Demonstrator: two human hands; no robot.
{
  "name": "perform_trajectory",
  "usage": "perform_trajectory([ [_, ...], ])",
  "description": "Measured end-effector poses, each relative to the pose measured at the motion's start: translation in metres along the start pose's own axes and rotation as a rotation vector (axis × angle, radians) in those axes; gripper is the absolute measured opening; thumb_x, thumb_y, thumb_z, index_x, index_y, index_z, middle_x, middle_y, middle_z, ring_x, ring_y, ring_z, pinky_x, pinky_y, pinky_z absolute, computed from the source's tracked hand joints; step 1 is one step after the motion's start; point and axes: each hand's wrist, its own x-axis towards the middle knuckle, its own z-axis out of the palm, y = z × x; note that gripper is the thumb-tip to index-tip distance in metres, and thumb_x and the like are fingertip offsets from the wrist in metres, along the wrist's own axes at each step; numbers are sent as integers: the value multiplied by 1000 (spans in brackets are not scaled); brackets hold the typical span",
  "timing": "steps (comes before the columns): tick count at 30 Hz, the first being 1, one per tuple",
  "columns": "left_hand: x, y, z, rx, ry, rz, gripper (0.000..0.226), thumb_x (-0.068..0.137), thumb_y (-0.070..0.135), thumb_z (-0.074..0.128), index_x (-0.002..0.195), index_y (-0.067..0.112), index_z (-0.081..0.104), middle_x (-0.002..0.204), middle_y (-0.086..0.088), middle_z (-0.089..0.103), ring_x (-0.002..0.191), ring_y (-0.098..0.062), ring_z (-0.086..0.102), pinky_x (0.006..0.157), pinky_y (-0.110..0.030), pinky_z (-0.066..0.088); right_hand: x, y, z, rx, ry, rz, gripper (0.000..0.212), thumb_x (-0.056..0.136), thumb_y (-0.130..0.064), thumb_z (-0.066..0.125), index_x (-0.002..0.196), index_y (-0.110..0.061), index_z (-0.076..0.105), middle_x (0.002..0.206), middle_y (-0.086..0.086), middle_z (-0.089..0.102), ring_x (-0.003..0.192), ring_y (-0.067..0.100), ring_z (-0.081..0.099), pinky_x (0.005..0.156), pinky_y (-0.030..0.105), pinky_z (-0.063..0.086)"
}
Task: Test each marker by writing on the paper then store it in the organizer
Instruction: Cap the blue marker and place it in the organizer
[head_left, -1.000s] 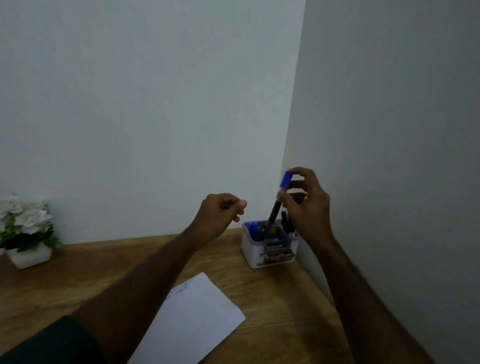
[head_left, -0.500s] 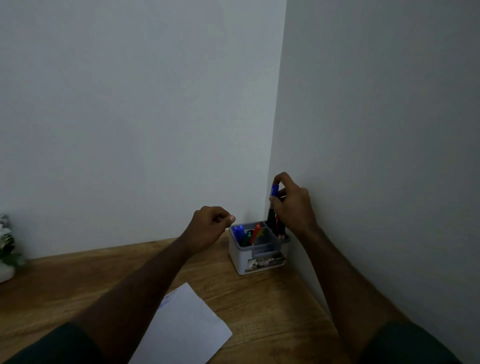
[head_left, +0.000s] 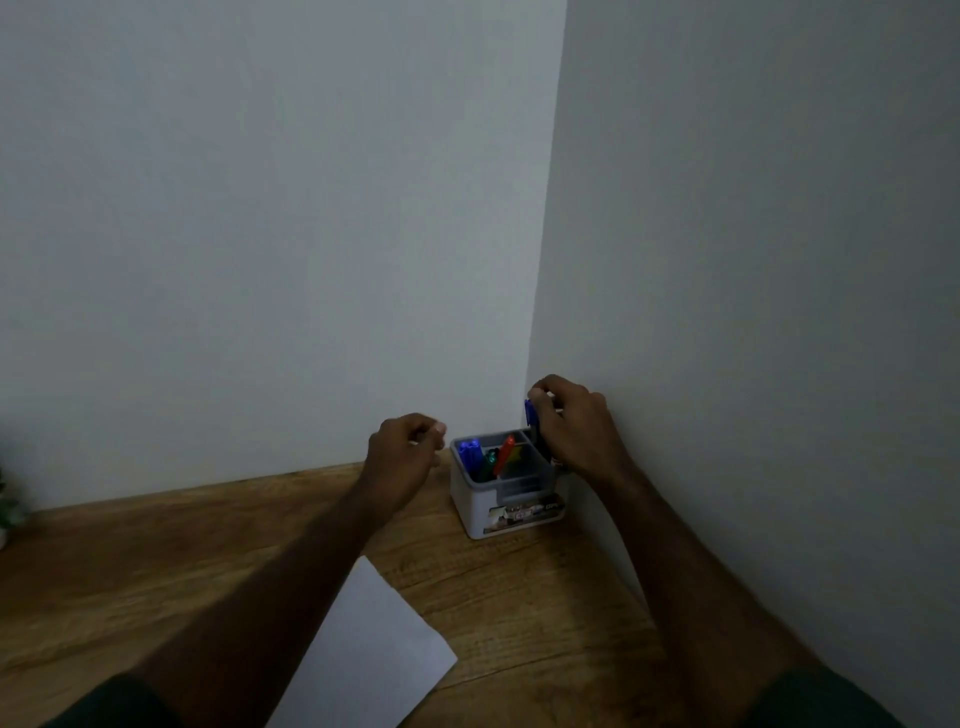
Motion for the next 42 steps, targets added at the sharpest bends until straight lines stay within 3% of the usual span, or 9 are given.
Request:
perform_trajectory([
  [5, -31, -18, 20, -132, 53, -221, 33, 101, 32, 44, 89, 13, 69, 87, -9, 72, 86, -26, 67, 84, -49, 56, -40, -1, 2, 315, 110, 163, 38, 104, -41, 37, 139, -29, 48, 136, 3, 57, 118, 20, 58, 97, 41, 52],
  [9, -52, -22, 35, -293, -45, -306, 35, 101, 44, 38, 99, 28, 69, 107, 0, 70, 101, -19, 65, 93, -50, 53, -67, 11, 13, 336, 100, 362, 47, 105, -41, 33, 148, -22, 39, 149, 4, 47, 132, 22, 48, 109, 42, 41],
  [15, -53, -18, 46, -475, -113, -323, 40, 99, 48, 38, 96, 29, 73, 102, 2, 74, 102, -19, 68, 97, -55, 50, -76, 21, 33, 417, 49, 416, 39, 98, -46, 32, 117, -22, 57, 130, 14, 61, 118, 29, 58, 99, 44, 48],
  [21, -28, -21, 37, -422, -100, -344, 50, 101, 53, 29, 97, 25, 71, 104, -4, 74, 101, -21, 69, 99, -50, 50, -64, 12, 43, 448, 69, 362, 31, 105, -24, 34, 106, -11, 63, 96, 0, 66, 83, 5, 59, 57, 6, 40],
  [31, 19, -15, 30, -418, -122, -369, 49, 103, 50, 23, 91, 27, 64, 110, -9, 68, 102, -22, 64, 104, -44, 47, -23, 6, 51, 441, 64, 412, 27, 105, -19, 35, 104, -9, 60, 85, -1, 56, 71, 2, 51, 43, 4, 36],
  [35, 16, -19, 30, -391, -195, -371, 56, 104, 50, 19, 114, 18, 63, 114, -6, 64, 98, -14, 61, 103, -37, 45, -25, 10, 52, 450, -5, 433, 27, 107, -22, 33, 113, -10, 57, 96, -2, 58, 83, 10, 57, 48, 3, 40],
  [37, 12, -20, 27, -347, -228, -378, 58, 104, 50, 18, 127, 15, 57, 121, -5, 61, 106, -15, 58, 103, -35, 44, -30, 5, 50, 479, -36, 457, 29, 107, -22, 35, 130, -14, 50, 117, -3, 57, 106, 16, 57, 70, 4, 46],
  [39, 5, -20, 21, -255, -213, -377, 61, 103, 50, 18, 138, 11, 49, 131, -8, 56, 114, -17, 54, 106, -37, 41, -37, 1, 49, 428, 2, 465, 45, 105, -22, 40, 150, -14, 35, 147, 4, 46, 131, 23, 48, 98, 24, 44],
  [42, -19, -21, 2, -58, -139, -298, 55, 103, 50, 25, 123, 15, 62, 125, -11, 63, 111, -22, 60, 104, -43, 45, -62, -8, 55, 297, 182, 332, 49, 99, -10, 49, 147, -14, 38, 144, 7, 51, 127, 20, 51, 93, 22, 41],
])
